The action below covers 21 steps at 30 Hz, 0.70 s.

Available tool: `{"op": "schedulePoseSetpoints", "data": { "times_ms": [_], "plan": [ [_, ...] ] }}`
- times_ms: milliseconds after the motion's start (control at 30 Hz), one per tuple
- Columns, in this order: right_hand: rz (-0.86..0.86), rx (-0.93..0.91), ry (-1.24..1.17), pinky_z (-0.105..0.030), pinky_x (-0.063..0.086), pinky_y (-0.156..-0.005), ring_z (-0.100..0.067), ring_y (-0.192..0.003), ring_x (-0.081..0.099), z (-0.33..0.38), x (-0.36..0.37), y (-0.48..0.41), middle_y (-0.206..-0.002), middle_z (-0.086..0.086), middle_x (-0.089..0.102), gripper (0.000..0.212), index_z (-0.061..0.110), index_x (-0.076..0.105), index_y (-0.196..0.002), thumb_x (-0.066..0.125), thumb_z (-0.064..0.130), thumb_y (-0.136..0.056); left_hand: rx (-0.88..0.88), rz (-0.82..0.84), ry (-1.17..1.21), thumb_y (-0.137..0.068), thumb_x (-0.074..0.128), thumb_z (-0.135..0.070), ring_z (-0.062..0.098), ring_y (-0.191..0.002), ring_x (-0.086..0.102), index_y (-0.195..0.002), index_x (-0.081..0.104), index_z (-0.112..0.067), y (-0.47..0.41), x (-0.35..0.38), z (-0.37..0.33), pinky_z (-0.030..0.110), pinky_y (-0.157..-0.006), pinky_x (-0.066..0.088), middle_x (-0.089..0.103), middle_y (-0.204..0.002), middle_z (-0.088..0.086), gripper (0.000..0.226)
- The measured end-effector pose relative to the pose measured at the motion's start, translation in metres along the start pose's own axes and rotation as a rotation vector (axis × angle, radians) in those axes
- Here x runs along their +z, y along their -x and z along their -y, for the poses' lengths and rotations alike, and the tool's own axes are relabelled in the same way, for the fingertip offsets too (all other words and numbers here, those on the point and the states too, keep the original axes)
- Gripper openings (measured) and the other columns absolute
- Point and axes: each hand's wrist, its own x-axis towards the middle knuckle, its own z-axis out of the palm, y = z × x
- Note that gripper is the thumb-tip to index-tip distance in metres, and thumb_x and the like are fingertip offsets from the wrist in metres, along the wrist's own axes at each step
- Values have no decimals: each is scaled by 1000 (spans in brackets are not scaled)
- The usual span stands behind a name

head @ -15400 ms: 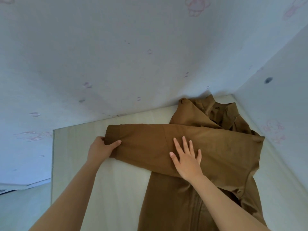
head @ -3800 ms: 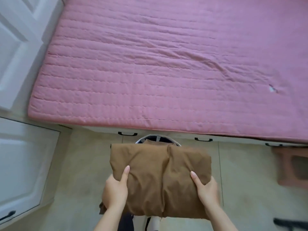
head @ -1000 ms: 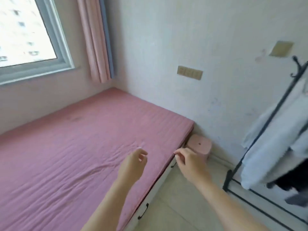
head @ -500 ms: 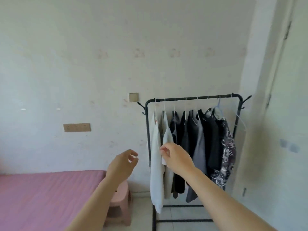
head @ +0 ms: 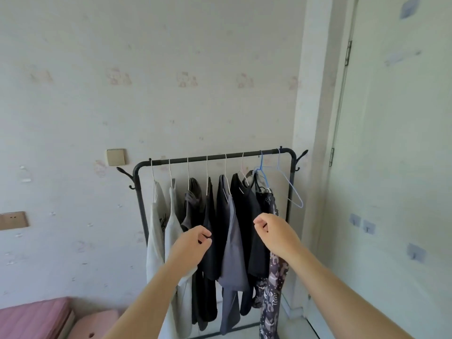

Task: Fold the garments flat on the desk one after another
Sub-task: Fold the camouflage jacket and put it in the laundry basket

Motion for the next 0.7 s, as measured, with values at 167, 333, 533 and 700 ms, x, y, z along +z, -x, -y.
{"op": "schedulePoseSetpoints", "data": {
  "times_ms": [167,333,533,700],
  "plan": [
    [-19,57,25,-27,49,-80,-7,-90,59,-32,7,-70,-105,13,65,24,23,62,-114,45,25,-96,78,32,-8,-95,53,-34,8,-73,62,-111,57,-33,-90,21,5,22,-66,51,60,-99,-16,17],
    [-51,130,41,-28,47,-86,-13,-99,59,-46,9,-147,-110,7,66,25,20,63,-116,48,21,-96,140,69,31,-94,54,-31,9,-86,60,-111,60,-28,-188,28,12,29,-81,51,62,-103,-10,18],
    [-79,207,59,-28,46,-86,-15,-102,60,-69,3,-219,-115,2,66,25,17,62,-118,48,20,-96,232,149,56,-93,55,-26,11,-91,60,-110,61,-25,-277,42,-8,26,-83,47,62,-99,-9,17],
    [-104,237,46,-30,47,-91,-13,-103,59,-101,-4,-280,-116,5,64,26,18,60,-118,46,18,-96,260,168,111,-93,56,-22,10,-90,59,-111,60,-21,-341,72,-37,18,-73,40,64,-100,-8,19]
  ]
}}
